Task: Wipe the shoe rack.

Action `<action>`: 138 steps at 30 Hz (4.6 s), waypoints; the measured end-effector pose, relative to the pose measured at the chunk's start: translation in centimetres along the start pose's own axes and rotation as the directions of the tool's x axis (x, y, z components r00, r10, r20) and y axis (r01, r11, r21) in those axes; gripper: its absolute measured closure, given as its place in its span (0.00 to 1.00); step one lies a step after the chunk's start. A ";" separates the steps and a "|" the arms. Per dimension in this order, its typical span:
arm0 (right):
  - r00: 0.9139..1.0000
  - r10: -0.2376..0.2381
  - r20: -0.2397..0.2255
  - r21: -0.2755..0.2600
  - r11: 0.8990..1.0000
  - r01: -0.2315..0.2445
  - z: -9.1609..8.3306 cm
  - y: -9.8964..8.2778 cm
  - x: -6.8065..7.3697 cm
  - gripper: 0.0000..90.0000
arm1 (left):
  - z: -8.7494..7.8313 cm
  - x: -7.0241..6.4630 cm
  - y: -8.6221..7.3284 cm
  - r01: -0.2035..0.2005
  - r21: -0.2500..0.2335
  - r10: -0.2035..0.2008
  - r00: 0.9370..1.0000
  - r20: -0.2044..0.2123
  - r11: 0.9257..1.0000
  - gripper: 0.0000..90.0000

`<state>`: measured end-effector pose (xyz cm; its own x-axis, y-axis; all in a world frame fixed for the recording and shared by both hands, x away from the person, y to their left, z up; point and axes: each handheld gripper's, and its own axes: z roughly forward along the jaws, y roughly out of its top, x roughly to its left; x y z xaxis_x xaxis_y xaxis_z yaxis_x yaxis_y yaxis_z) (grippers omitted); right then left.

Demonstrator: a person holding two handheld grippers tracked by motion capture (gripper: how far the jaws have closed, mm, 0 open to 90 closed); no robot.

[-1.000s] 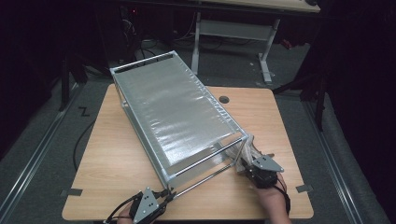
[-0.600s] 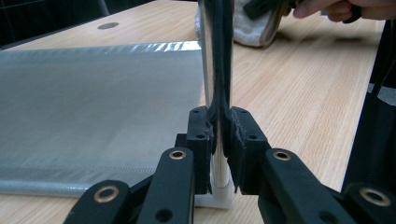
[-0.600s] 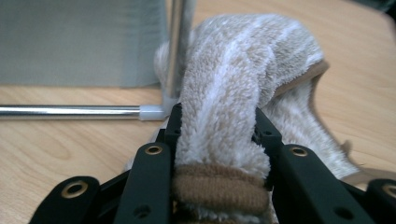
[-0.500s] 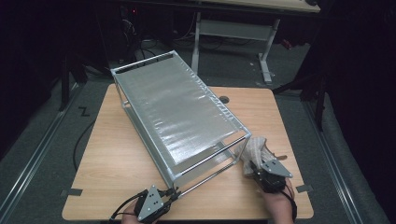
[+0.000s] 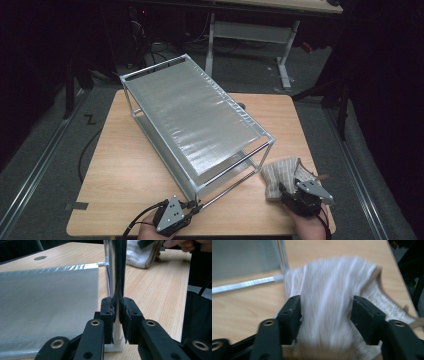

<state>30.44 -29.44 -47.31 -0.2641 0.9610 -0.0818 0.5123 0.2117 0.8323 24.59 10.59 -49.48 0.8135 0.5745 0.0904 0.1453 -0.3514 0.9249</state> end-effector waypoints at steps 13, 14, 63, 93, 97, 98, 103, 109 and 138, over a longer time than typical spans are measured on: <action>0.993 -0.041 -0.111 -0.204 0.979 0.018 -0.8 3.2 2.6 0.47 | -1.4 -0.3 -0.6 -0.003 0.006 0.003 0.999 -0.033 1.000 0.88; 0.992 -0.049 -0.119 -0.208 0.978 0.024 -0.5 3.5 3.0 0.50 | -1.6 -0.3 -0.7 0.000 0.005 0.000 0.999 -0.037 1.000 0.88; 0.995 -0.039 -0.096 -0.182 0.983 0.021 -0.4 1.4 4.3 0.53 | 10.0 0.5 3.9 -0.001 -0.002 0.001 1.000 -0.023 1.000 0.88; 0.972 -0.105 -0.212 -0.177 0.982 0.067 -0.6 1.9 8.0 0.36 | 0.2 4.1 1.3 0.132 -0.007 -0.132 0.985 -0.111 0.991 0.60; 0.960 -0.149 -0.238 -0.217 0.971 0.098 -0.2 2.3 9.4 0.41 | -2.2 5.3 -0.2 0.159 -0.019 -0.160 0.970 -0.183 0.987 0.61; 0.957 -0.154 -0.246 -0.225 0.969 0.098 -0.2 2.4 9.6 0.42 | -2.6 5.6 -0.3 0.165 -0.019 -0.166 0.966 -0.199 0.986 0.61; 0.941 -0.176 -0.288 -0.252 0.962 0.103 0.4 3.3 10.9 0.46 | -3.9 6.3 -1.2 0.176 -0.014 -0.174 0.952 -0.250 0.984 0.61; 0.932 -0.190 -0.309 -0.251 0.961 0.113 1.8 4.2 12.5 0.55 | -5.5 6.1 -2.0 0.185 -0.009 -0.179 0.938 -0.296 0.983 0.60; 0.953 -0.151 -0.262 -0.258 0.963 0.082 -0.9 2.3 8.5 0.89 | -6.2 10.2 -0.4 0.188 -0.041 -0.190 0.912 -0.364 0.981 0.62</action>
<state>28.60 -20.94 -45.58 -0.5429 0.8376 -0.0604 0.2606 0.2364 0.9360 29.34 21.20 -46.68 0.5095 0.8595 0.0416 0.2725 -0.2070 0.9396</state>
